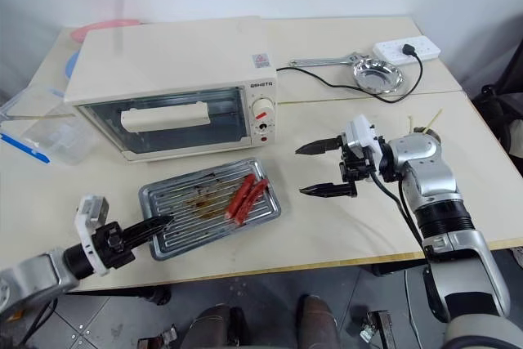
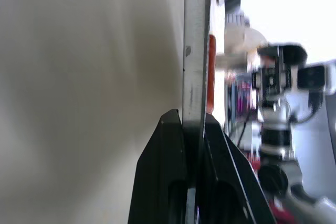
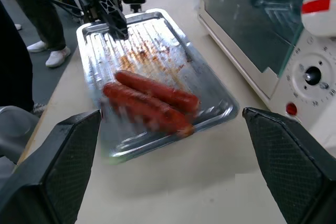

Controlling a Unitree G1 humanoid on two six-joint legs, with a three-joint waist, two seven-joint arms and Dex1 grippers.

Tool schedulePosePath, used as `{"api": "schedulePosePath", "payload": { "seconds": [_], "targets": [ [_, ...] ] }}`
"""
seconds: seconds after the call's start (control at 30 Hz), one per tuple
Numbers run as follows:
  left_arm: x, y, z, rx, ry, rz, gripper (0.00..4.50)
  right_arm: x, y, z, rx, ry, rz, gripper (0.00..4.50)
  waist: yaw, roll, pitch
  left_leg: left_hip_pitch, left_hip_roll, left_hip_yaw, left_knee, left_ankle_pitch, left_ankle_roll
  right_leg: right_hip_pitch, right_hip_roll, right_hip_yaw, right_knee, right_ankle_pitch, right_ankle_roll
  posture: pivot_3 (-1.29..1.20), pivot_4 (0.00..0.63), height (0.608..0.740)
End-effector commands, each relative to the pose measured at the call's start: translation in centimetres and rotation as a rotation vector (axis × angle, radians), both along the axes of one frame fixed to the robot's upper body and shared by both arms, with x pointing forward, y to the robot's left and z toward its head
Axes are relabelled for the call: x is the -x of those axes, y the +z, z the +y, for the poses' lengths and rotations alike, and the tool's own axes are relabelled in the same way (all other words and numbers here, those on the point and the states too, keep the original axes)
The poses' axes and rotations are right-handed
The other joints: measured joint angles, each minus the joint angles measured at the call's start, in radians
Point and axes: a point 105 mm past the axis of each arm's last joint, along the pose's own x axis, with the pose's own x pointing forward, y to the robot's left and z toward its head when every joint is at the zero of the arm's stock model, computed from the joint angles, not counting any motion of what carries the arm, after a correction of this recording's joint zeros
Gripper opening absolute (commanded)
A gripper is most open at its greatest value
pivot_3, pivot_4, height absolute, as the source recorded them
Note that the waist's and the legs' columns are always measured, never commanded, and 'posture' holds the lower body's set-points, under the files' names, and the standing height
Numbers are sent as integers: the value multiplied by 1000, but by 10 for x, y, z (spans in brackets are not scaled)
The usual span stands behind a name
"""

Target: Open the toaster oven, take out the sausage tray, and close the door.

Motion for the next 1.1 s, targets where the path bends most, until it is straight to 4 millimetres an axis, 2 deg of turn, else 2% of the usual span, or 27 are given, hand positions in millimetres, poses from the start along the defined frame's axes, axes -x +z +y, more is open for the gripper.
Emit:
{"api": "schedulePosePath", "payload": {
  "seconds": [0.03,0.23,0.47,0.7,1.0,1.1],
  "targets": [
    [-7,2,1,-10,-80,3,0,6,8,-6,-1,30,-52,4472,0,0,0,0,0,0,0,0,0,0,0,0,0,0,0,0,150,740],
    [-24,-9,-6,-61,-172,24,0,10,8,-12,4,3,-60,4472,-2,0,0,1,0,2,0,1,-1,0,0,0,1,0,1,0,150,740],
    [-37,-21,-4,-101,-212,45,0,15,7,-20,21,-25,-55,4472,6,0,0,1,0,2,0,2,-2,0,0,1,2,1,1,0,150,740],
    [-49,-24,6,-155,-222,46,2017,17,7,-20,21,-33,-57,4500,9,0,0,2,0,2,0,3,-2,-1,0,2,4,1,2,0,150,740],
    [-51,-17,28,-226,-212,25,4383,18,7,-19,24,-24,-57,4500,9,0,0,4,0,2,0,6,-3,0,0,3,7,1,2,0,150,740],
    [-53,-7,41,-273,-199,-14,4450,16,7,-19,30,-14,-58,4500,-1,0,0,5,0,2,0,6,-3,0,0,3,8,1,1,0,150,740]
  ]
}}
